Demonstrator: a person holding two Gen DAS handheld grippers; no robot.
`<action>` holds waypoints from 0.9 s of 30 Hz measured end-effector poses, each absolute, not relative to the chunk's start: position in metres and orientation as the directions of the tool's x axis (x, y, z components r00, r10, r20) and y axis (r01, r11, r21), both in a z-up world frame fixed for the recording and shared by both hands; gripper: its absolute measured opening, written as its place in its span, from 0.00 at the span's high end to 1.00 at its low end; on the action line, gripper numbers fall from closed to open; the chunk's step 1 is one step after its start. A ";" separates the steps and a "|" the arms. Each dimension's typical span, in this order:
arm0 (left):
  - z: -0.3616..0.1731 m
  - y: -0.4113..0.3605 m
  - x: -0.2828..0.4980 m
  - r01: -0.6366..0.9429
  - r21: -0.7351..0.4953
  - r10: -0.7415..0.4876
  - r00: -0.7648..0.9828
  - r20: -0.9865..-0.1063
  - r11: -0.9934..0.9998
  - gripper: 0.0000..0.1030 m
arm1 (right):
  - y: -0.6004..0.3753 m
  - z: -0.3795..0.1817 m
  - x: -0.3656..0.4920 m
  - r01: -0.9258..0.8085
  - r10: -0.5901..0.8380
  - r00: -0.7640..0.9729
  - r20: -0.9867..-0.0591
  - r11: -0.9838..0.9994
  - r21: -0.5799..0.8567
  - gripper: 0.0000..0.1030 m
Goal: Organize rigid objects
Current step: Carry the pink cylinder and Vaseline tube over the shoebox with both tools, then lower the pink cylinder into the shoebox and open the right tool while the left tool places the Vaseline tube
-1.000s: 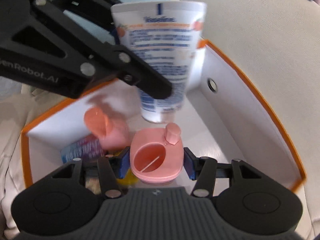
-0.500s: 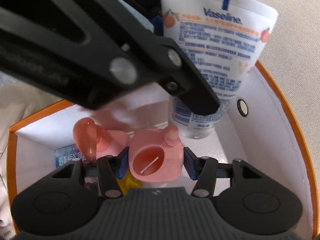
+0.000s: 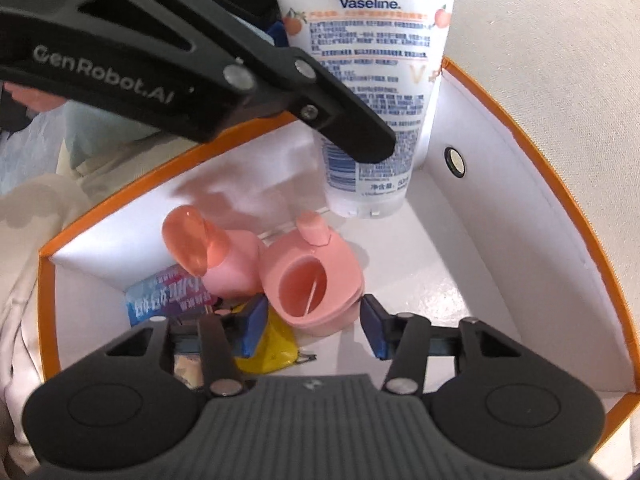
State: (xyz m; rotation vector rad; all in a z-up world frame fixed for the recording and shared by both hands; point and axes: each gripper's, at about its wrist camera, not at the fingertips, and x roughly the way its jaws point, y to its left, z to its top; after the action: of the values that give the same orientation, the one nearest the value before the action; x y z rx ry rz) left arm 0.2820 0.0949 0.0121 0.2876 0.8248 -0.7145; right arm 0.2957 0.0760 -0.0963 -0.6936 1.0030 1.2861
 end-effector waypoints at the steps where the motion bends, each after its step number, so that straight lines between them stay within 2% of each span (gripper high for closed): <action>1: 0.013 0.095 0.282 0.676 -0.033 -0.465 0.469 -0.751 0.736 0.78 | 0.077 -0.096 0.295 -0.974 0.451 -0.016 -0.893 0.193 0.115 0.50; 9: 0.016 0.099 0.282 0.671 -0.030 -0.461 0.476 -0.749 0.741 0.78 | 0.090 -0.099 0.290 -0.972 0.507 -0.048 -0.860 0.173 0.156 0.55; 16: 0.015 0.096 0.279 0.670 -0.044 -0.467 0.467 -0.751 0.741 0.78 | 0.089 -0.099 0.291 -0.973 0.503 -0.069 -0.862 0.157 0.169 0.57; 17: 0.016 0.095 0.278 0.671 -0.045 -0.468 0.466 -0.751 0.740 0.78 | 0.089 -0.098 0.290 -0.971 0.493 -0.069 -0.867 0.165 0.171 0.51; 18: 0.016 0.094 0.277 0.670 -0.047 -0.469 0.465 -0.751 0.740 0.78 | 0.088 -0.097 0.289 -0.971 0.491 -0.058 -0.869 0.174 0.163 0.37; 19: 0.017 0.093 0.276 0.670 -0.049 -0.469 0.464 -0.752 0.741 0.78 | 0.087 -0.095 0.288 -0.972 0.491 -0.035 -0.870 0.186 0.144 0.35; 23: 0.021 0.088 0.266 0.682 -0.046 -0.478 0.462 -0.747 0.730 0.78 | 0.077 -0.083 0.282 -0.974 0.484 0.025 -0.875 0.209 0.087 0.35; 27: 0.020 0.071 0.258 0.718 0.010 -0.463 0.459 -0.758 0.696 0.78 | 0.055 -0.068 0.275 -0.962 0.456 0.162 -0.875 0.271 -0.037 0.35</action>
State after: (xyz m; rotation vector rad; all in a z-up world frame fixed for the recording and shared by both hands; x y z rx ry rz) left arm 0.2576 0.0715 0.0198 0.3531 0.8093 -0.7463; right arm 0.2750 0.0546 -0.0683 -0.7140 0.8843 1.1444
